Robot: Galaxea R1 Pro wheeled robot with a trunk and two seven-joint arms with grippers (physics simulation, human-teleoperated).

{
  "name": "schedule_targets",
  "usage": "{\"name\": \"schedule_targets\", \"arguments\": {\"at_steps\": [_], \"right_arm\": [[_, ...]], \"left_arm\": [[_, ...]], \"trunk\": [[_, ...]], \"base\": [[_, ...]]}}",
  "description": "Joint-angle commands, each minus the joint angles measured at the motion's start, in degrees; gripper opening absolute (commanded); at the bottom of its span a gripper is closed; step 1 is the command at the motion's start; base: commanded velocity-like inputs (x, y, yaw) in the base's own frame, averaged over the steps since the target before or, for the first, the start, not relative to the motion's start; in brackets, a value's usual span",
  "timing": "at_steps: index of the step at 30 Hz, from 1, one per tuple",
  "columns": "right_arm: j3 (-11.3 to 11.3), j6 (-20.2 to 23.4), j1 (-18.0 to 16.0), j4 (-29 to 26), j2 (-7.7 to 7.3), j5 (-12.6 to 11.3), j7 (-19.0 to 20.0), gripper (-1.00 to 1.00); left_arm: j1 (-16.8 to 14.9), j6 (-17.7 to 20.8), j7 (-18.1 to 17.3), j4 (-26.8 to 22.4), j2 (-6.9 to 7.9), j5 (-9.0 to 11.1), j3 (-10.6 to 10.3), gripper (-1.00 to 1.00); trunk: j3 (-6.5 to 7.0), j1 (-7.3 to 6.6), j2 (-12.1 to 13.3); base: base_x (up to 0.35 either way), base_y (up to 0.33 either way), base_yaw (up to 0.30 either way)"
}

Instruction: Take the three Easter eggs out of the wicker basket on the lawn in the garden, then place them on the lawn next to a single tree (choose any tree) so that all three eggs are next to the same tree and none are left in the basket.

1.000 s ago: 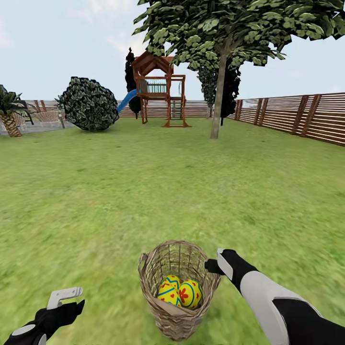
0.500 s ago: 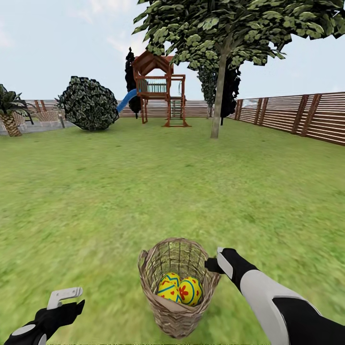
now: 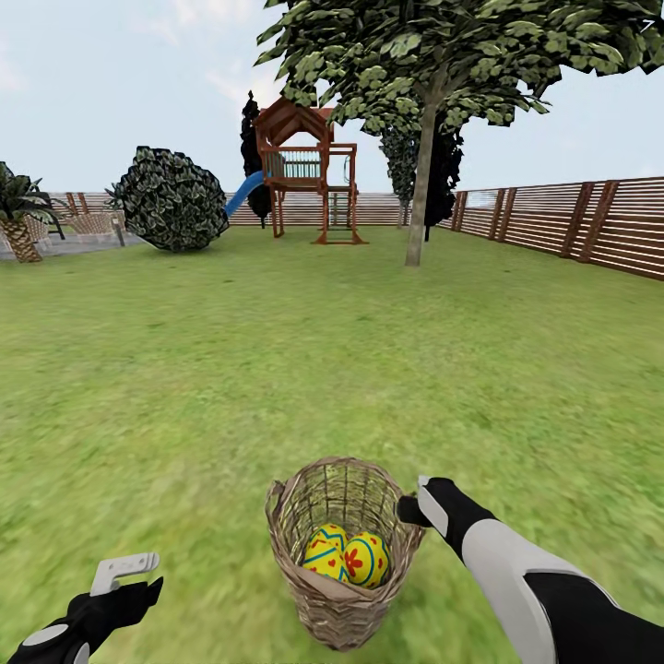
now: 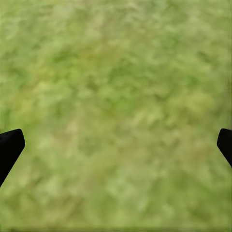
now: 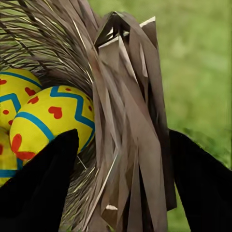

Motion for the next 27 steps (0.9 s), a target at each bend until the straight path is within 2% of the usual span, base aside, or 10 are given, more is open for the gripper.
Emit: {"name": "schedule_targets", "arguments": {"at_steps": [1,24,27], "right_arm": [[-0.33,0.14,-0.01,-0.1,0.05,-0.57,-0.47,-1.0],[-0.36,0.06,-0.01,0.08,-0.02,-0.57,-0.46,-1.0],[-0.34,0.06,-0.01,0.21,0.06,-0.56,-0.44,-1.0]], "left_arm": [[0.0,0.26,-0.26,-0.08,0.0,0.02,0.07,1.0],[-0.01,0.32,-0.26,-0.03,0.0,0.02,0.0,1.0],[-0.03,0.32,-0.26,0.0,0.0,0.02,-0.01,1.0]], "trunk": [[-0.05,-0.01,-0.02],[-0.05,-0.01,-0.02],[0.49,-0.67,1.18]], "base": [[0.0,0.0,0.0],[0.0,0.0,0.0],[0.0,0.0,0.0]]}}
